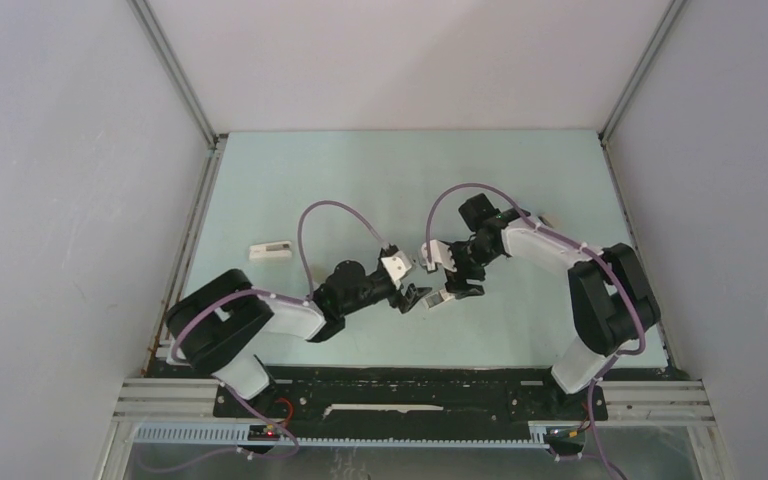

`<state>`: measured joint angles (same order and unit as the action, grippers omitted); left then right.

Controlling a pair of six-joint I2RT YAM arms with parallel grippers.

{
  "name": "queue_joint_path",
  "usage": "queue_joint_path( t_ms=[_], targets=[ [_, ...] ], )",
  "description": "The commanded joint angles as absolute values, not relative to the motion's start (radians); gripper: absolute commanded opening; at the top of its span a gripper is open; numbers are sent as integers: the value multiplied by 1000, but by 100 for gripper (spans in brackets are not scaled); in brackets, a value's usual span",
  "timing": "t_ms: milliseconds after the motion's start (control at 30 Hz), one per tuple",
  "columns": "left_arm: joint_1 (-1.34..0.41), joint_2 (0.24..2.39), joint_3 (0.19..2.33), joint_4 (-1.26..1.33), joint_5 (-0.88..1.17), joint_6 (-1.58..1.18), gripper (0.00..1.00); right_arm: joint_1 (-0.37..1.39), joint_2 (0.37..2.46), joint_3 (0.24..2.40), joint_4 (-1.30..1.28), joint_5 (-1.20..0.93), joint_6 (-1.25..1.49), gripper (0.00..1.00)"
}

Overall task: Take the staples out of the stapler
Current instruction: Close the staple box at the center of the board.

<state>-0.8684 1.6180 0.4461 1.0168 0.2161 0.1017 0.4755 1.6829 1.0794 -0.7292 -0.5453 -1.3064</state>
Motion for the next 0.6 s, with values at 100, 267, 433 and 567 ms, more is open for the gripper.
queue_joint_path(
  t_ms=[100, 267, 433, 567],
  targets=[
    [-871, 1408, 419, 831, 82, 108, 78, 428, 1551, 1032, -788, -585, -1305, 80],
    [-870, 1262, 435, 695, -11, 91, 82, 397, 1489, 1022, -825, -610, -1283, 80],
    [-868, 1126, 478, 537, -131, 45, 89, 369, 1443, 1022, -861, -638, -1230, 80],
    [-859, 1019, 486, 483, -206, -26, 100, 333, 1408, 1021, -868, -680, -1171, 80]
  ],
)
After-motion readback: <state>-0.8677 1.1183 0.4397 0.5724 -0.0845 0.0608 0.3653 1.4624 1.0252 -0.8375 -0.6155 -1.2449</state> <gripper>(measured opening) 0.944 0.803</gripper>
